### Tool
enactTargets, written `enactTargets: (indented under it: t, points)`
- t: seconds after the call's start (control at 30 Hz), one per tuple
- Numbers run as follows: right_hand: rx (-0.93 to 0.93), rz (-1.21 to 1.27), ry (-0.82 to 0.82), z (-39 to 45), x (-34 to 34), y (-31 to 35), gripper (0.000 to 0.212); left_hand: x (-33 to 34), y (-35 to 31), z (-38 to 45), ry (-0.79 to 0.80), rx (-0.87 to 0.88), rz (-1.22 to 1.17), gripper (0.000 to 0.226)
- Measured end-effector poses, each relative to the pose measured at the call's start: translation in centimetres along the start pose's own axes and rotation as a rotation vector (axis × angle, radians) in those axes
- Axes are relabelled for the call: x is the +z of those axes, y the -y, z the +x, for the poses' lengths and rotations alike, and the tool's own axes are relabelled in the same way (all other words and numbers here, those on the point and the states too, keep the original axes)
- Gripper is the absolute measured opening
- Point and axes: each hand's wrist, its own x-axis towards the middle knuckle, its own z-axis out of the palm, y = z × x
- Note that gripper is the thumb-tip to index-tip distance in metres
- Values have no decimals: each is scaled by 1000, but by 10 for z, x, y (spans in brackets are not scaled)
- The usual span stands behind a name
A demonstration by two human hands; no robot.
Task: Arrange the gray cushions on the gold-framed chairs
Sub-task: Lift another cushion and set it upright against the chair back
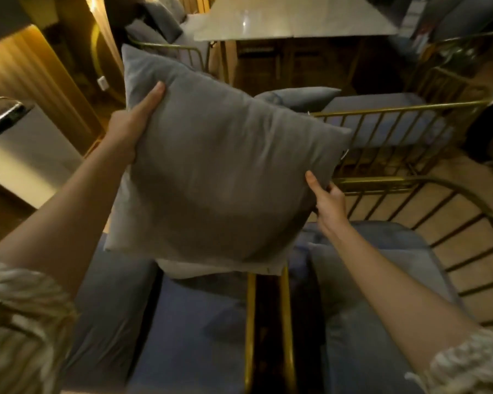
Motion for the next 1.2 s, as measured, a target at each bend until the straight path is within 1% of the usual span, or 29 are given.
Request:
enactTargets:
  t: [0.07,0.13,0.2,0.27,0.33,0.4,0.43,0.5,0.53,0.6,0.73,0.8,0.87,1.0,1.07,1.13,1.2]
  points:
    - [-41,29,-16,18,-39,31,80,44,-16,-11,3,-13,-21,135]
    - [-69,48,-39,38,-83,63,77,95,-23,-21,32,-14,-69,130]
    - [-94,58,-56,60,-130,92,79,149,-21,-30,82,-51,-127,127]
    - [-99,29,-67,80,-174,115,87,197,-14,-39,160,-93,-184,124]
    - [-104,-25,-66,100,-216,135,97,247,-4,-45,189,-130,-246,114]
    - [-97,-78,-57,116,-246,150,99,288,7,-52,193,-167,-283,104]
    - [-93,-90,-48,126,-260,157,95,310,12,-55,209,-174,-303,103]
    - [-79,-96,-38,146,-283,164,73,348,23,-58,218,-196,-331,102]
    - [-58,-107,-36,158,-295,164,62,364,28,-57,206,-208,-344,99]
    - [-8,-129,-18,179,-315,160,52,390,40,-53,191,-216,-357,91]
    - [82,-185,-45,217,-346,136,56,434,68,-37,233,-222,-337,76]
    - [127,-193,-44,236,-360,119,63,453,82,-29,214,-259,-328,72]
    - [160,-199,-32,247,-370,103,73,469,96,-21,201,-299,-303,73]
    - [236,-237,-76,250,-392,65,62,489,129,-6,257,-348,-263,77]
    - [239,-236,-106,248,-401,49,60,495,141,-4,294,-364,-248,78]
    - [216,-259,-143,252,-404,38,56,499,150,-2,287,-371,-216,86]
    - [199,-332,-168,256,-401,31,56,503,156,0,258,-372,-162,97]
